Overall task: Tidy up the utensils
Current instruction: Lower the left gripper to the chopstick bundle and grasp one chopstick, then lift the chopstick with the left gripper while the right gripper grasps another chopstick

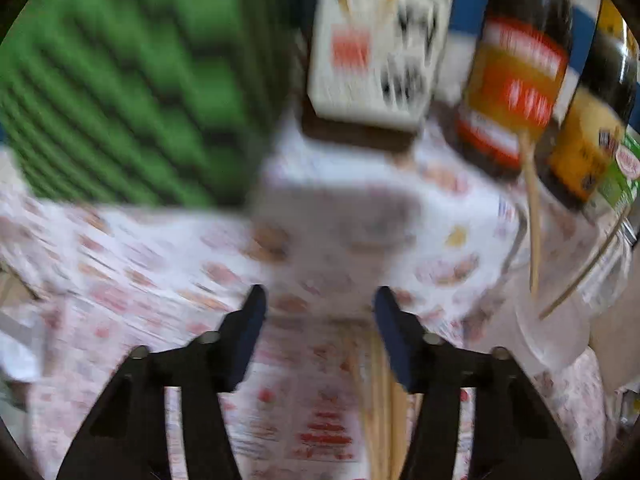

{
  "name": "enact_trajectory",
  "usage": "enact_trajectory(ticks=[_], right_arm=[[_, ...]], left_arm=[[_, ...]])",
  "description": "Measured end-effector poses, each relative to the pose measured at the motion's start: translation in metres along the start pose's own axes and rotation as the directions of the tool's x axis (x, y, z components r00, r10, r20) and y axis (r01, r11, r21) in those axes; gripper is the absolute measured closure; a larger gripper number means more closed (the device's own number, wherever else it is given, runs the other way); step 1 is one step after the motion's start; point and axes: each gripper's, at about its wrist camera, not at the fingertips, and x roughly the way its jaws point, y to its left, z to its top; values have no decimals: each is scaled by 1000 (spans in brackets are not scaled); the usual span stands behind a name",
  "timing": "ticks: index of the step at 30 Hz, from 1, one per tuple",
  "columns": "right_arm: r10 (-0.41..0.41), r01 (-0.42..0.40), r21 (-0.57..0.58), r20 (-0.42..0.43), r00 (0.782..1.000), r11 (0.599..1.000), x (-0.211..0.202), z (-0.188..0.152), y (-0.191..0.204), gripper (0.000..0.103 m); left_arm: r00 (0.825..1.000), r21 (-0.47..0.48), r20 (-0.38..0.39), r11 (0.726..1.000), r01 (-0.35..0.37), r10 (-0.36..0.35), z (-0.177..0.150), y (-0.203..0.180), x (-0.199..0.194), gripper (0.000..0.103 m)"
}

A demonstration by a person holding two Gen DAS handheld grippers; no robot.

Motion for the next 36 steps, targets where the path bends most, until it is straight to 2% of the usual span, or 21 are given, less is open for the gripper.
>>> enact_trajectory(ticks=[2, 4, 6, 7, 9, 11, 12, 13, 15, 19, 22, 24, 27, 29, 31, 33, 34, 36], right_arm=[[-15, 15, -3, -6, 1000, 1000, 3, 1, -1, 43], [-56, 56, -1, 9, 998, 998, 3, 2, -3, 43], [-83, 83, 16, 24, 996, 996, 0, 2, -5, 43], [-77, 76, 27, 34, 996, 997, -1, 0, -6, 43], [-9, 2, 79, 86, 996, 997, -6, -12, -10, 43], [60, -90, 144, 195, 979, 986, -14, -31, -18, 43], [42, -77, 153, 218, 975, 985, -12, -39, -18, 43], [27, -63, 153, 231, 973, 986, -11, -44, -18, 43], [4, -45, 157, 254, 967, 987, -3, -61, -19, 43], [46, -77, 119, 249, 967, 990, 21, -87, -16, 43], [-13, 1, 56, 219, 976, 998, 39, -100, 2, 43], [-32, 21, 62, 179, 983, 998, 48, -99, 6, 43], [11, -17, 99, 66, 998, 995, 61, -95, 5, 43], [-33, 33, 86, -2, 999, 996, 68, -92, 7, 46], [-66, 64, 90, 19, 998, 994, 66, -94, 6, 50], [-91, 82, 130, 65, 994, 988, 60, -96, 0, 52], [-94, 82, 145, 73, 993, 986, 60, -97, -2, 53], [-91, 82, 150, 52, 995, 985, 63, -96, -4, 57]], left_arm=[[999, -15, -19, 1000, 25, -26, -7, 1, 16, 60], [999, -22, -28, 999, 46, -46, -15, 3, 28, 70], [996, -18, -56, 997, 75, -75, -22, 1, 39, 74], [995, -4, -56, 997, 79, -79, -25, -1, 42, 75], [997, 28, -46, 998, 58, -56, -28, -5, 44, 75], [996, 10, -67, 998, 58, -57, -31, -6, 45, 78], [994, -11, -86, 998, 60, -61, -32, -7, 48, 86], [993, -28, -92, 997, 78, -80, -35, -8, 49, 88], [990, -37, -94, 994, 105, -108, -38, -8, 48, 88], [990, -10, -69, 992, 124, -125, -42, -12, 40, 88], [984, -7, -108, 990, 141, -141, -46, -9, 44, 88], [980, 21, -147, 990, 137, -133, -49, -11, 53, 89], [984, 58, -146, 992, 114, -104, -51, -16, 52, 88], [984, 60, -154, 993, 102, -92, -52, -20, 51, 90], [987, 106, -154, 993, 51, -34, -54, -28, 51, 96], [991, 182, -131, 983, 1, 23, -54, -42, 51, 96], [992, 196, -122, 981, -14, 38, -57, -46, 50, 97], [991, 172, -136, 985, 4, 20, -57, -45, 48, 97]])
